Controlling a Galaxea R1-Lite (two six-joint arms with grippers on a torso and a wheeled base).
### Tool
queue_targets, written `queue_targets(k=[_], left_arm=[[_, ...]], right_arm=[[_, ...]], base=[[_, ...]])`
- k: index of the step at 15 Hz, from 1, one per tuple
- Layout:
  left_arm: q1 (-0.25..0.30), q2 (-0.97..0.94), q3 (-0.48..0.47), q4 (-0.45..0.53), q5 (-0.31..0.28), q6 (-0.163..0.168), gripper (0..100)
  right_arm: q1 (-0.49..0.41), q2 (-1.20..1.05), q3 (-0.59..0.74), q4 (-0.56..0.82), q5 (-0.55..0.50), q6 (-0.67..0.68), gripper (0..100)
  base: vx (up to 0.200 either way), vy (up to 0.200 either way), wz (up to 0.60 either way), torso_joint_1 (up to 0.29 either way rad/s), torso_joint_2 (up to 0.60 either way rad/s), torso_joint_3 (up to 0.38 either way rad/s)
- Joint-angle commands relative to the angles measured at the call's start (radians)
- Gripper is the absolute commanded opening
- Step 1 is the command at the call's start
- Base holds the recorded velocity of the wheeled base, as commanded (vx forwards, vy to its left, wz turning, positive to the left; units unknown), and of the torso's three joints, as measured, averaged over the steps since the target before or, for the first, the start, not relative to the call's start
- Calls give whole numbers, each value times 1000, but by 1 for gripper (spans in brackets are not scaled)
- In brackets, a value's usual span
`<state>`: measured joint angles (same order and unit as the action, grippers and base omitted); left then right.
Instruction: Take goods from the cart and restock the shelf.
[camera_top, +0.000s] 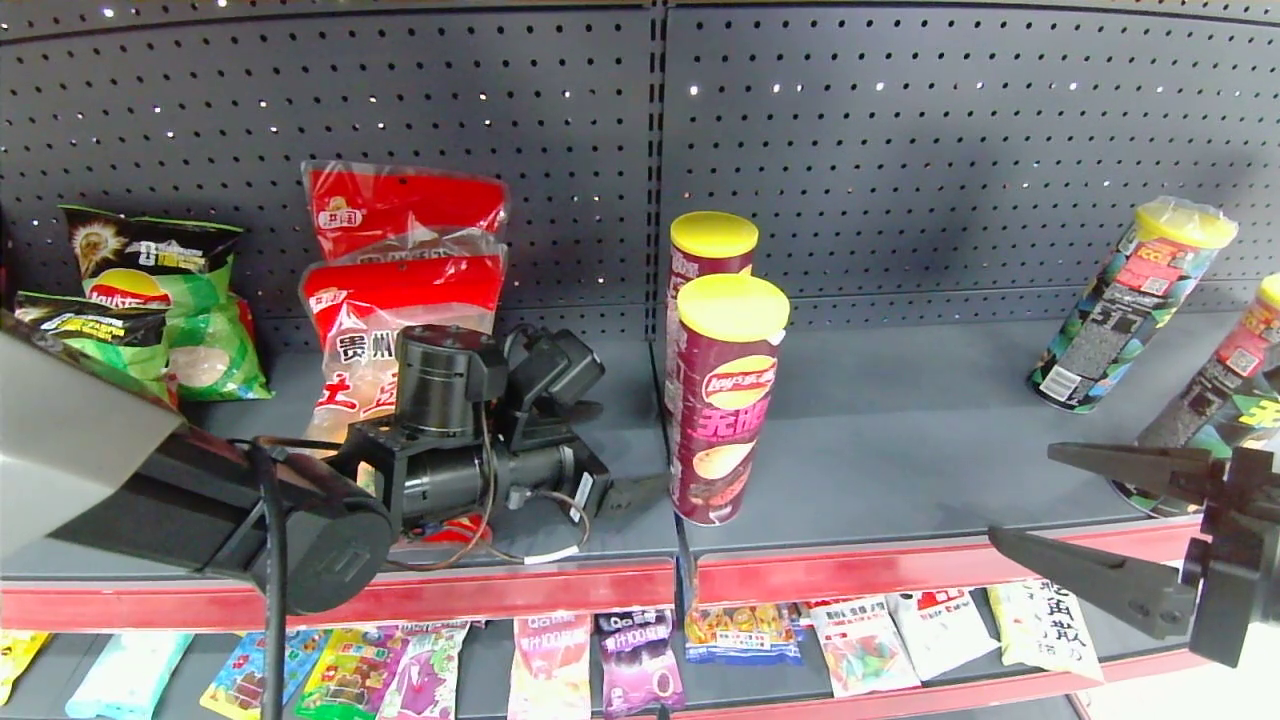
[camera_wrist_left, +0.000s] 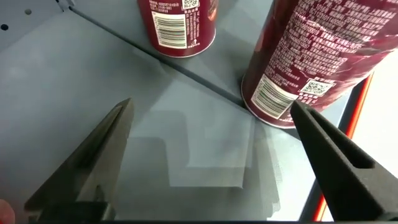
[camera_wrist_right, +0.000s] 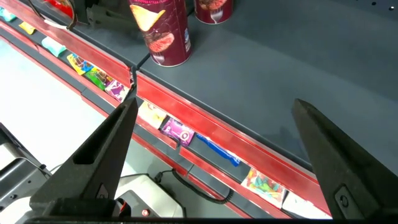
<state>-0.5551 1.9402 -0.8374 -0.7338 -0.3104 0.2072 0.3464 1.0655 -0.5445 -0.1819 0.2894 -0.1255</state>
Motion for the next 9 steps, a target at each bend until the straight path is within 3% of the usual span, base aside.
queue_targets(k=[1,9], left_arm=[[0,0,-2,-1,5,0,100],[-2,3,-14,-1,5,0,100]], right_arm=[[0,1,0,-1,1,0,100],[0,-10,3,1,1,0,100]], base=[[0,0,0,0,0,0],[0,0,0,0,0,0]])
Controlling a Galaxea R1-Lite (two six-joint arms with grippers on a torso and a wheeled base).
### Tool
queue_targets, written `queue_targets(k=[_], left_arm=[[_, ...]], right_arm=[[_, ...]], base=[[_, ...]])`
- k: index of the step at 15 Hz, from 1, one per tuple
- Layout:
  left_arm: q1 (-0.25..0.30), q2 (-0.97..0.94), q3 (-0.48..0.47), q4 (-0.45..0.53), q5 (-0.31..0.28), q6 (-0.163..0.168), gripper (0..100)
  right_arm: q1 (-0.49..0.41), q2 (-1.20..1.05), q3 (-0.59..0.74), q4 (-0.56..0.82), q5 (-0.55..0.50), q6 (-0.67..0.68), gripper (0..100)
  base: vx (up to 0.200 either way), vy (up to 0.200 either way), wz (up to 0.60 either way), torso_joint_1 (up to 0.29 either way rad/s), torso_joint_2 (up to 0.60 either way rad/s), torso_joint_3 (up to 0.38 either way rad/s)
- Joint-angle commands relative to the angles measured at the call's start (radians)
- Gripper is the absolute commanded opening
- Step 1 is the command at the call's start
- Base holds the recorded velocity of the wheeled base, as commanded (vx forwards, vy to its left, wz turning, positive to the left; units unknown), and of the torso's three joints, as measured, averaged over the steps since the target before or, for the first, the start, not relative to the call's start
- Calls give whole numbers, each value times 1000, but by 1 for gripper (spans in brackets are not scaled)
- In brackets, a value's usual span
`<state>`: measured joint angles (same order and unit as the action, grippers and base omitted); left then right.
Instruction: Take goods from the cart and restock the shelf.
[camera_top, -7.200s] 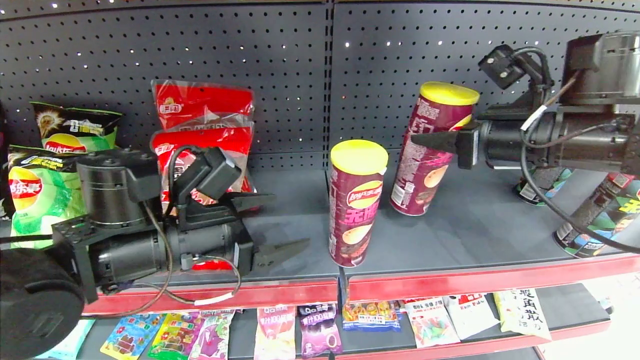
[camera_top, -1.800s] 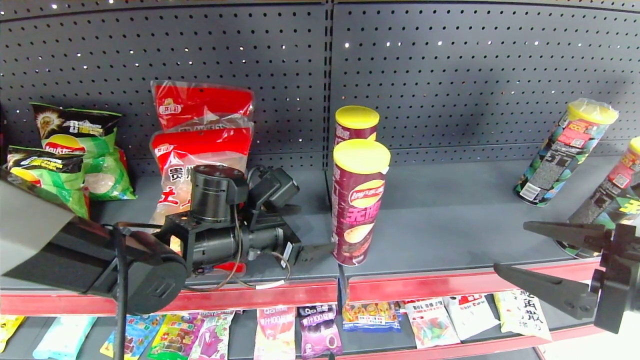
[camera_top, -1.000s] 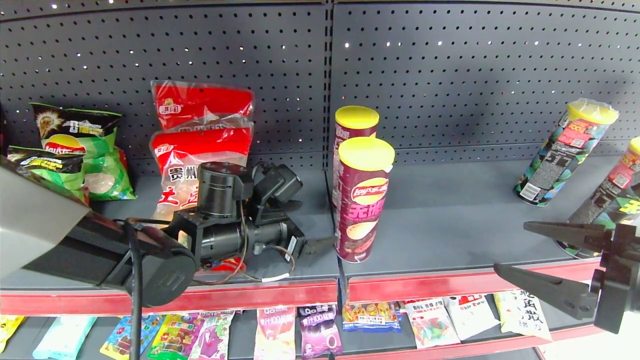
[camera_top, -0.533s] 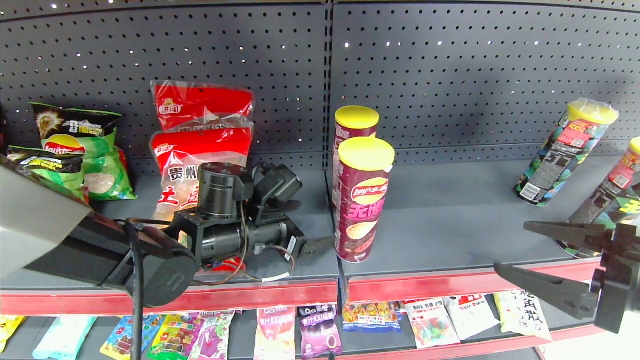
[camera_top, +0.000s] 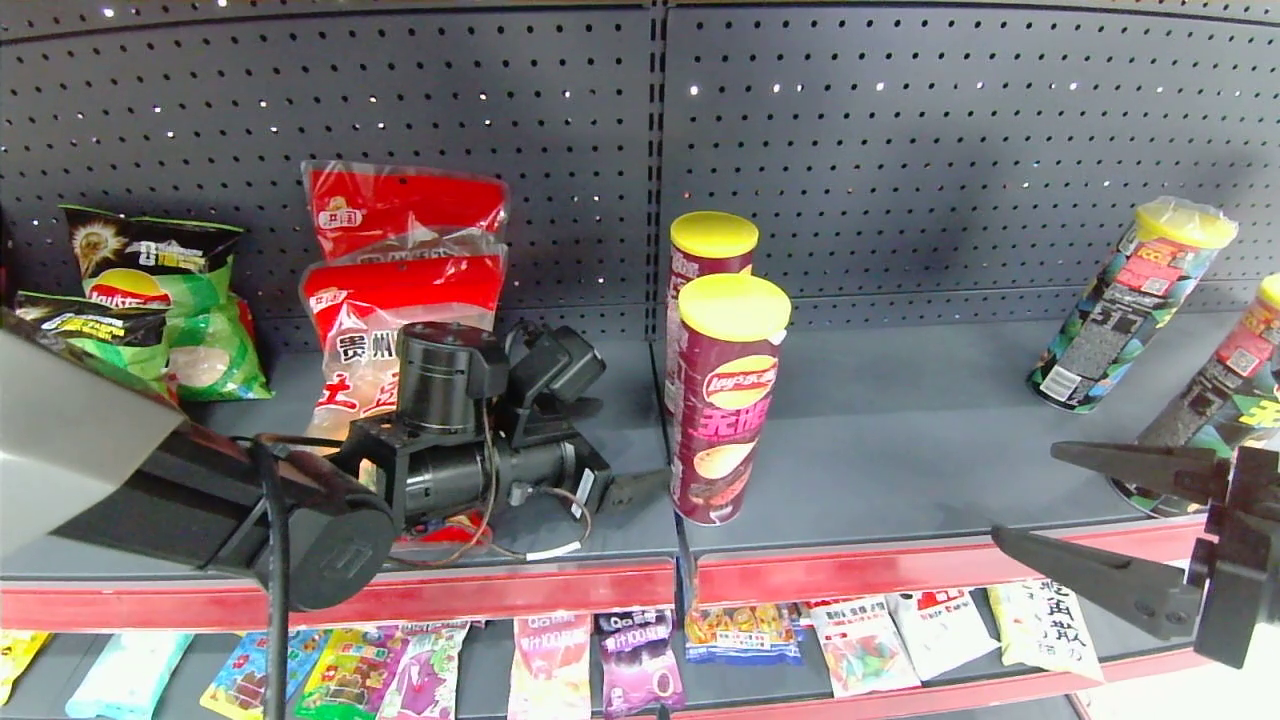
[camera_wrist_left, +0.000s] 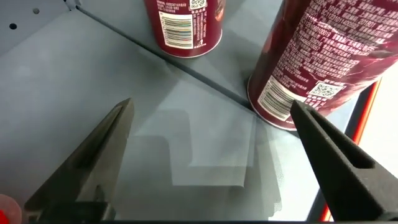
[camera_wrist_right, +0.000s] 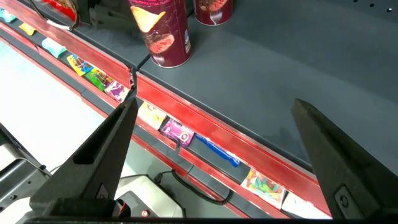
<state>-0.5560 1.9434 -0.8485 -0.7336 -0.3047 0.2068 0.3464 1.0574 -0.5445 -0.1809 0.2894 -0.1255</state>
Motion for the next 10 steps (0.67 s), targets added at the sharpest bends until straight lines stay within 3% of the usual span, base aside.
queue_targets(k=[1,7,10], left_arm=[[-1,6,-9,-1,-1,0,100],[-1,3,-3,0,-1,0,100],[34,-115,98,3,18,0,100]], right_arm=[[0,-2,1,0,1,0,100],[-6,-1,6,1,2,7,100],[-6,-13,46,0,4,20,100]], base=[[0,0,0,0,0,0],[0,0,0,0,0,0],[0,0,0,0,0,0]])
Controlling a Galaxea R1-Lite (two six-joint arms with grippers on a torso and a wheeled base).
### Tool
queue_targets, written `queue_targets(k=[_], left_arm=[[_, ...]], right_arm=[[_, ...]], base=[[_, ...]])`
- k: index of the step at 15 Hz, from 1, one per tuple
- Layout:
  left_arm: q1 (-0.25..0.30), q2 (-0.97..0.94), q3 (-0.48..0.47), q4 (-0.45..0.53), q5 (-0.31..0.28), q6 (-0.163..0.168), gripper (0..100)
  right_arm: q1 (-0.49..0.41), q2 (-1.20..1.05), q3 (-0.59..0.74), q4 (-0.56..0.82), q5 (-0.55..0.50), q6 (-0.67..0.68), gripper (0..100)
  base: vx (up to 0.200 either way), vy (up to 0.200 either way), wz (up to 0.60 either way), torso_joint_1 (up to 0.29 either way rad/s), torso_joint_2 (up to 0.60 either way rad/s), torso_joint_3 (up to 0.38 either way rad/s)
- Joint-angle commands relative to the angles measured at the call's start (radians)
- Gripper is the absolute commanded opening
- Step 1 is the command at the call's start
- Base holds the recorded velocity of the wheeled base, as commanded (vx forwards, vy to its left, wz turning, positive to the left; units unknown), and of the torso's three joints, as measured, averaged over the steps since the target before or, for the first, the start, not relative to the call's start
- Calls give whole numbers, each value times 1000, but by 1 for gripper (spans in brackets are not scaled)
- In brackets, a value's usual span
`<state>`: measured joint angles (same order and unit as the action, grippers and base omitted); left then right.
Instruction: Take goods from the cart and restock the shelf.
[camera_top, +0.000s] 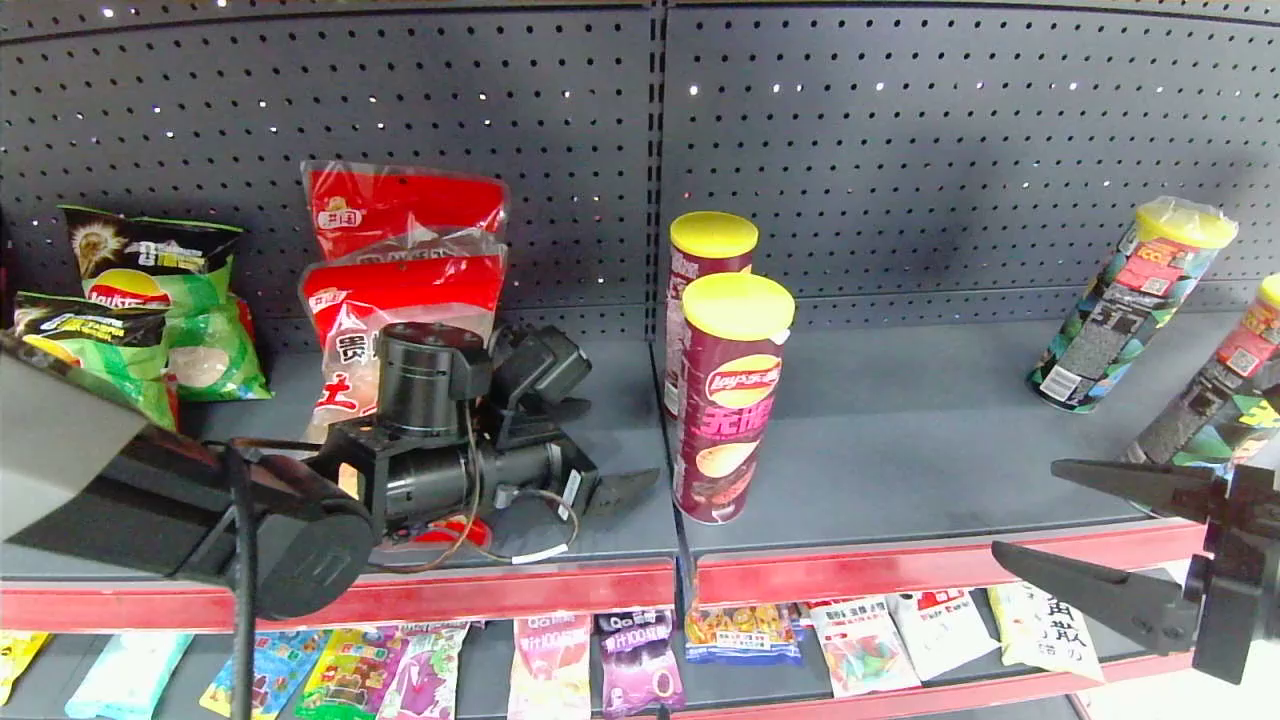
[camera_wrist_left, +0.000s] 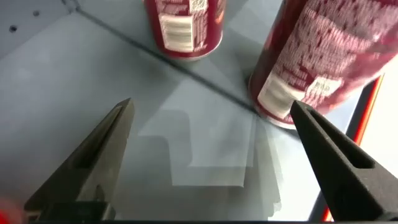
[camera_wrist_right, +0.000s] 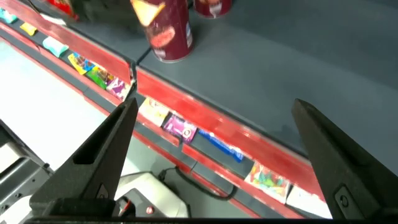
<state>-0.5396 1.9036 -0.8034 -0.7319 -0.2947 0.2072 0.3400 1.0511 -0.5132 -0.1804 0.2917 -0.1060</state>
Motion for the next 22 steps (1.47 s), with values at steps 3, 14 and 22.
queue_targets(k=[3,14,22], left_arm=[[112,-380,273,11,85,-2,100],[411,-1692,305,1467,402,-213,100],[540,-1904,481,1298,252,-250,100]], right_arm=[[5,-95,116,2,1,-6,100],[-179,-806,278,375,-290,95,100],[-222,-953,374,437,-444,115,100]], base=[[0,0,0,0,0,0],[0,0,0,0,0,0],[0,0,0,0,0,0]])
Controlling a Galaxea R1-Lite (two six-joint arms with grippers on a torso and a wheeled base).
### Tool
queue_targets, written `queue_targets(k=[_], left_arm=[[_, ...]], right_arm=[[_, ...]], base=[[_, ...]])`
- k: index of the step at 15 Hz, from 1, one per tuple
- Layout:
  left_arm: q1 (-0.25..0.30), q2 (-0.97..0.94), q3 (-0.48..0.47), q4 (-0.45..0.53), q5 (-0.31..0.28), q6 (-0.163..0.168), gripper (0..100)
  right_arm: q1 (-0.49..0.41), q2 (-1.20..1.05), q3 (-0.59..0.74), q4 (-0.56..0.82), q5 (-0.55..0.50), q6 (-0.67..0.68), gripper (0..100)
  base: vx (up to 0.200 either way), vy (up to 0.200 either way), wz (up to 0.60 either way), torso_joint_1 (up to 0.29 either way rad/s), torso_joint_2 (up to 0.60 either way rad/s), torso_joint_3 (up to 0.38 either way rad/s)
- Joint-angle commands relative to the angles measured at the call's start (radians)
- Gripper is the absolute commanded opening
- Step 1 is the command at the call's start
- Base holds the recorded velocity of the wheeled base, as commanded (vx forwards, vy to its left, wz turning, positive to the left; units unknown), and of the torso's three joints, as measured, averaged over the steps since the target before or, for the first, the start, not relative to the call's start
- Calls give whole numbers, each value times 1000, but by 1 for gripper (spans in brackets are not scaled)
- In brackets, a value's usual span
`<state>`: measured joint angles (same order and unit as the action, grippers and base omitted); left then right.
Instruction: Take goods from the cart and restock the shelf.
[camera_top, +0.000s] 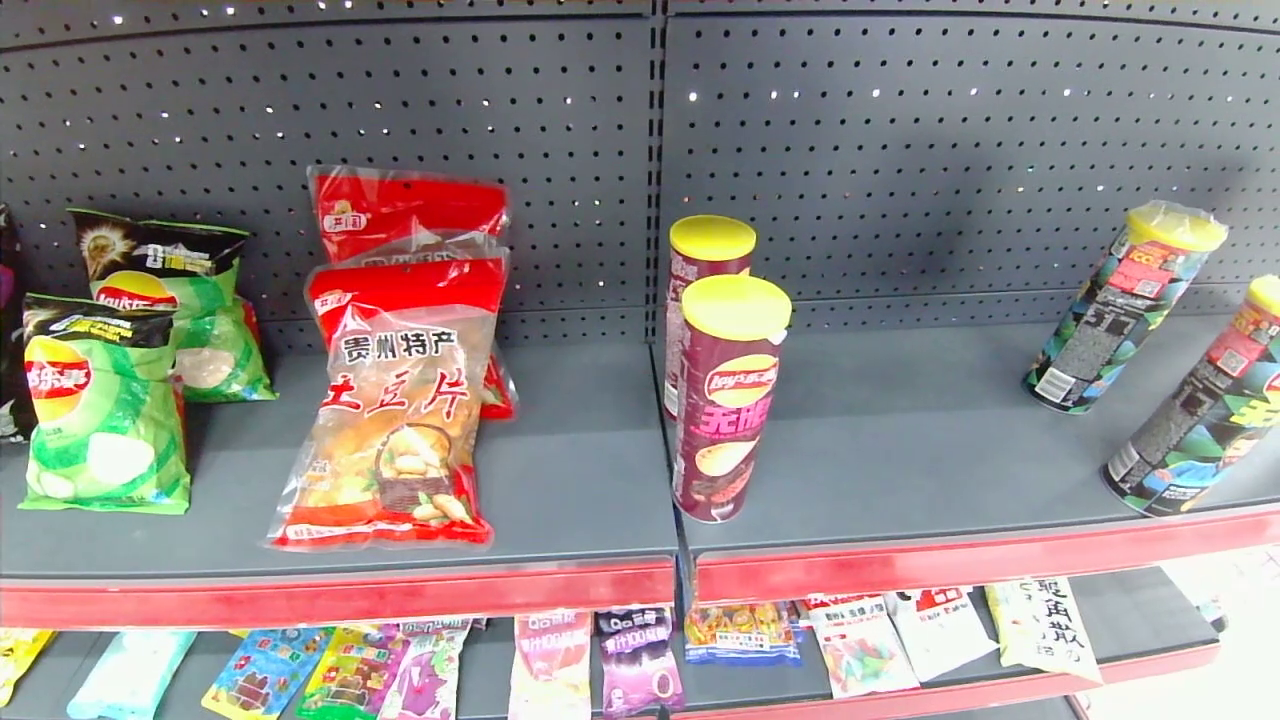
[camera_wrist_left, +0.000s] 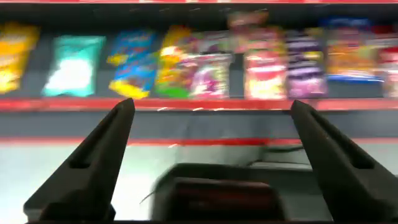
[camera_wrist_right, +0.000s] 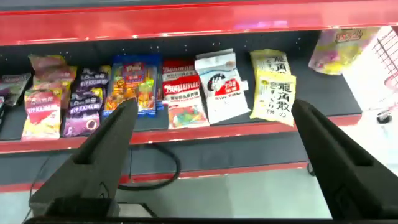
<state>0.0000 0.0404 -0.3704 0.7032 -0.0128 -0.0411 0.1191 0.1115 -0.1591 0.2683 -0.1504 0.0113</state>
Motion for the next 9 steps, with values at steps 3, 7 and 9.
queue_targets(k=[3,7,9], left_arm=[[0,-40,229,-464,-41,-2,100],[0,-40,288,-562,-36,32,100],[0,-40,364,-680,-19,46,100]], right_arm=[[-3,-13,136,-268,177,-94,100],[-3,-13,159,-270,203,-70,100],[-30,-12,159,-265,143,-11,100]], base=[[0,0,0,0,0,0],[0,0,0,0,0,0],[0,0,0,0,0,0]])
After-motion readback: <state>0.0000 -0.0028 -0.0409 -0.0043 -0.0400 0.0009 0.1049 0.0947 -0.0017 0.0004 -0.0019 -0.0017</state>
